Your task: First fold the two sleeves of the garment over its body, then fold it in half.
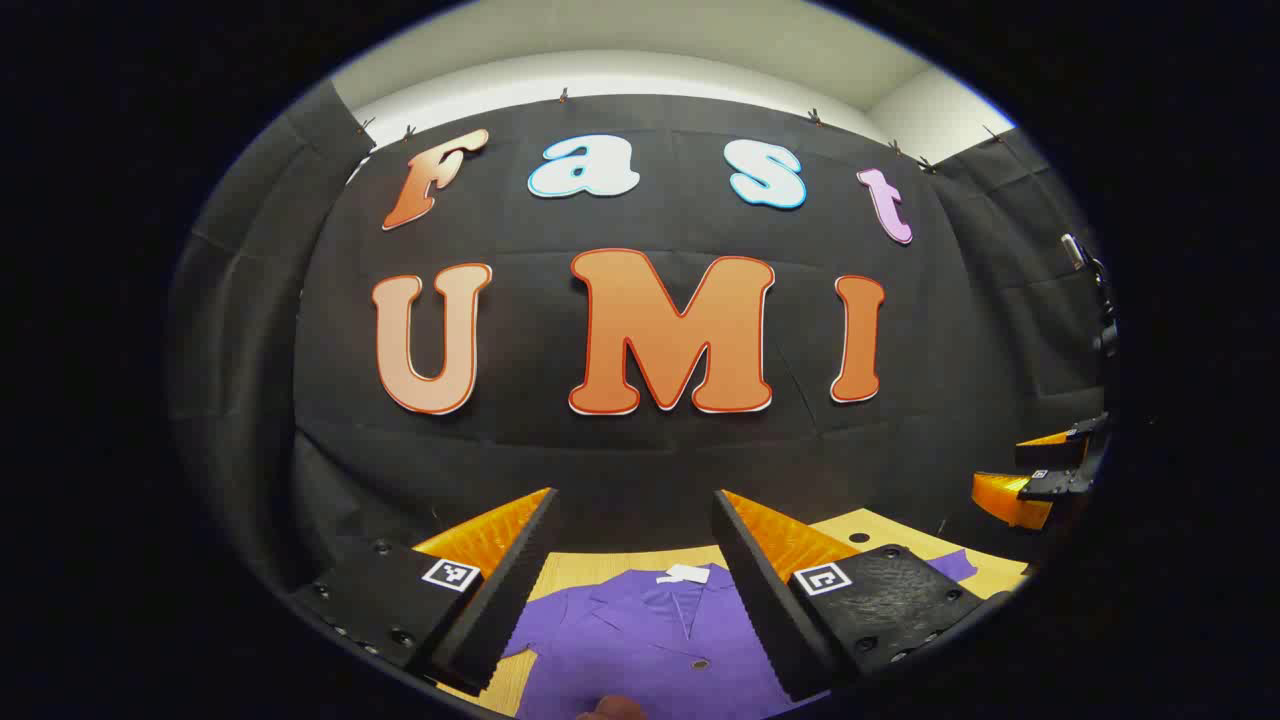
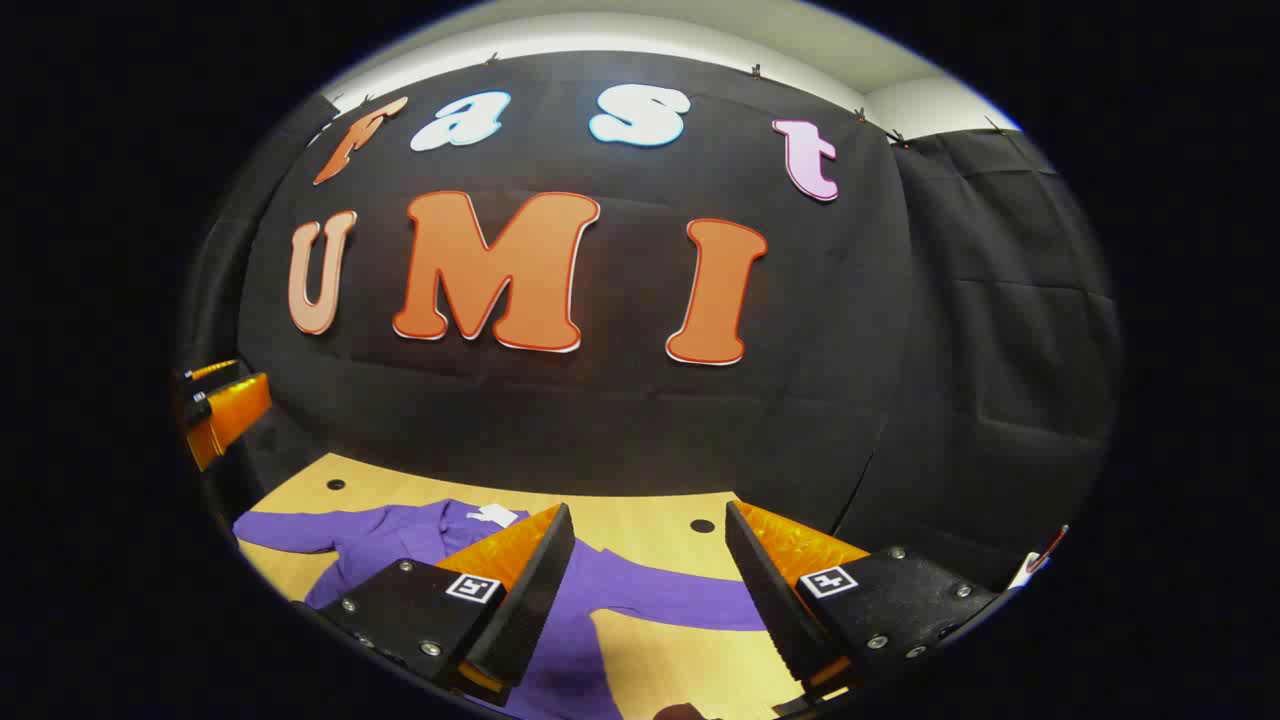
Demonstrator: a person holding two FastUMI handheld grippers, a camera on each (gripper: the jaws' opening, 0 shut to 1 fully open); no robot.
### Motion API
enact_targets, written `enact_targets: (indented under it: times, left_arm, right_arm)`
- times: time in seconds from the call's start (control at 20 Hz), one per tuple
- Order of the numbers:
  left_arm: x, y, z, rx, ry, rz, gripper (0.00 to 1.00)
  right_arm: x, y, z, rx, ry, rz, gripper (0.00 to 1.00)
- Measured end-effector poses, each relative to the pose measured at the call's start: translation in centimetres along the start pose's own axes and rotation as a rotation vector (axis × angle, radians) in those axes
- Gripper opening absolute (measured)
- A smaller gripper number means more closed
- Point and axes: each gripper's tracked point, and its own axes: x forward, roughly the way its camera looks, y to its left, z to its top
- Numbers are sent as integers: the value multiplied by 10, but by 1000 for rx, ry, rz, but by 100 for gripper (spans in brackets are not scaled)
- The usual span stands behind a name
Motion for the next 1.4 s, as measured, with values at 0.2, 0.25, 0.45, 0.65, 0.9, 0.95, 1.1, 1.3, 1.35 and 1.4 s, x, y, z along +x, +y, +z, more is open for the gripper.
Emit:
enact_targets:
  times: [0.2, 0.25, 0.45, 0.65, 0.9, 0.95, 1.1, 1.3, 1.35, 1.4]
  left_arm:
    - [4, -13, 6, 11, -21, 16, 95]
    - [4, -14, 6, 18, -19, 23, 95]
    - [3, -14, 2, 23, -18, 42, 98]
    - [5, -17, 0, 35, -13, 53, 95]
    - [4, -12, -2, 52, -6, 69, 98]
    - [4, -11, -1, 55, -3, 76, 95]
    - [3, -7, -3, 60, 8, 99, 95]
    - [1, 1, -4, 70, 22, 156, 95]
    - [-1, 4, -5, 71, 28, 170, 98]
    - [-1, 6, -5, 72, 33, 186, 97]
  right_arm:
    - [7, -7, 2, -4, -11, -1, 93]
    - [9, -7, 3, 0, -18, 6, 93]
    - [9, 12, 9, 6, -39, 71, 93]
    - [13, 17, 6, -17, -45, 98, 93]
    - [40, -44, -54, 66, 137, -34, 93]
    - [45, -57, -61, 63, 154, -65, 93]
    - [59, -91, -84, 59, 214, -123, 93]
    - [85, -130, -130, 55, 336, -193, 93]
    - [90, -135, -139, 63, 367, -192, 93]
    - [96, -138, -150, 75, 396, -187, 94]
